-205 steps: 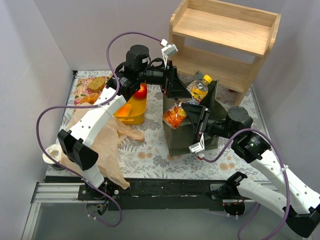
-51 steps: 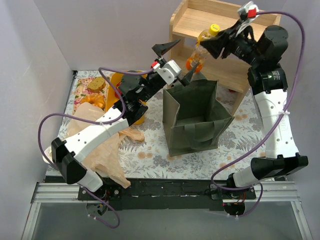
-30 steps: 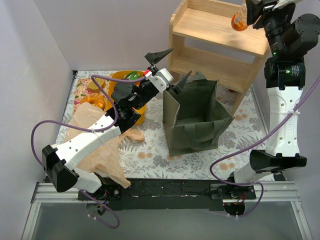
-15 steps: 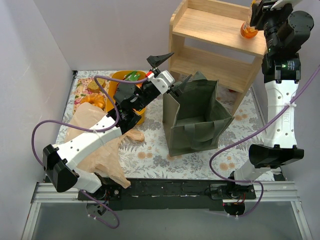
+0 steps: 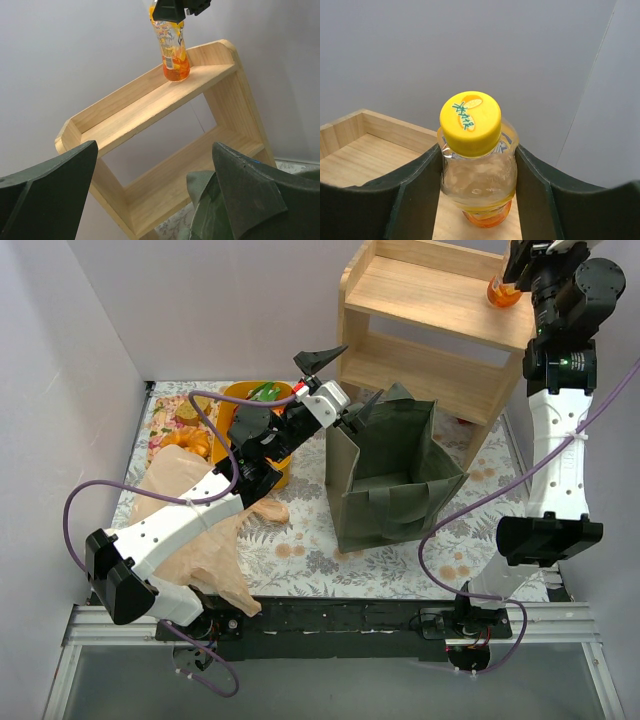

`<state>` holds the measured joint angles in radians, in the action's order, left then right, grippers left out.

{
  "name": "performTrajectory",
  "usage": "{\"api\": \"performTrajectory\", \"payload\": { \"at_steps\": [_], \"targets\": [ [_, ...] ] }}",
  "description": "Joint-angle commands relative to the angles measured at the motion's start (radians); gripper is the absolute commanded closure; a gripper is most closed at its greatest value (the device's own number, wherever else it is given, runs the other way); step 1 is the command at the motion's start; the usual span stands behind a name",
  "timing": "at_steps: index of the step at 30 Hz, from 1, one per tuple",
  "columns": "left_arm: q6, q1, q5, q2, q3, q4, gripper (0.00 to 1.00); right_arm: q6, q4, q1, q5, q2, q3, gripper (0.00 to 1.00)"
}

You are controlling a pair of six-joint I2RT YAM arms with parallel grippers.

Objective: Untie the knot of the grocery bags and take out the mixed food

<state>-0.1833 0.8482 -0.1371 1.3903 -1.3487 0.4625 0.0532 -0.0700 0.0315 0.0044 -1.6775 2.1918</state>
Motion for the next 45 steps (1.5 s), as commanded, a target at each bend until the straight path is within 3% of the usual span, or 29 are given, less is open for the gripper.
{"api": "performTrajectory", "payload": {
  "at_steps": [1,8,10,11,19,29,34,37,39,42,43,45],
  "targets": [
    [-0.001,0.005,0.017,-0.025,0.0,-0.018,0.02,-0.004,0.107,0.019,0.003,-0.03,0.054,0.39],
    [-0.01,0.005,0.013,-0.022,0.005,-0.035,0.02,-0.032,0.141,0.044,-0.026,-0.096,0.095,0.31],
    [-0.01,0.003,0.013,-0.025,0.006,-0.045,0.02,-0.032,0.154,0.048,-0.058,-0.119,0.111,0.23],
    [-0.01,0.003,0.014,-0.025,0.008,-0.05,0.02,-0.029,0.179,0.048,-0.067,-0.125,0.111,0.03],
    [0.001,0.003,0.021,-0.033,0.016,-0.067,0.02,-0.015,0.242,0.048,-0.078,-0.179,0.132,0.02],
    [-0.004,0.002,0.021,-0.034,0.037,-0.058,0.02,-0.015,0.239,0.048,-0.021,-0.113,0.037,0.02],
    [-0.028,0.0,-0.007,-0.045,0.005,-0.146,0.02,-0.047,0.278,0.048,0.117,0.072,-0.179,0.02],
    [-0.033,-0.001,-0.076,-0.059,0.0,-0.261,0.02,-0.043,0.331,0.048,0.091,0.241,-0.406,0.02],
    [-0.056,0.0,-0.097,-0.057,-0.009,-0.345,0.02,-0.094,0.27,0.047,0.071,0.37,-0.543,0.02],
    [-0.181,-0.024,-0.082,-0.025,-0.058,-0.422,0.02,-0.102,0.156,0.045,-0.108,0.507,-0.683,0.02],
    [-0.208,-0.037,-0.097,-0.014,-0.078,-0.445,0.02,-0.064,0.133,0.047,-0.251,0.592,-0.767,0.02],
    [-0.244,-0.067,-0.124,0.021,-0.134,-0.513,0.02,0.075,0.022,0.044,-0.398,0.675,-0.839,0.02]
  ]
}}
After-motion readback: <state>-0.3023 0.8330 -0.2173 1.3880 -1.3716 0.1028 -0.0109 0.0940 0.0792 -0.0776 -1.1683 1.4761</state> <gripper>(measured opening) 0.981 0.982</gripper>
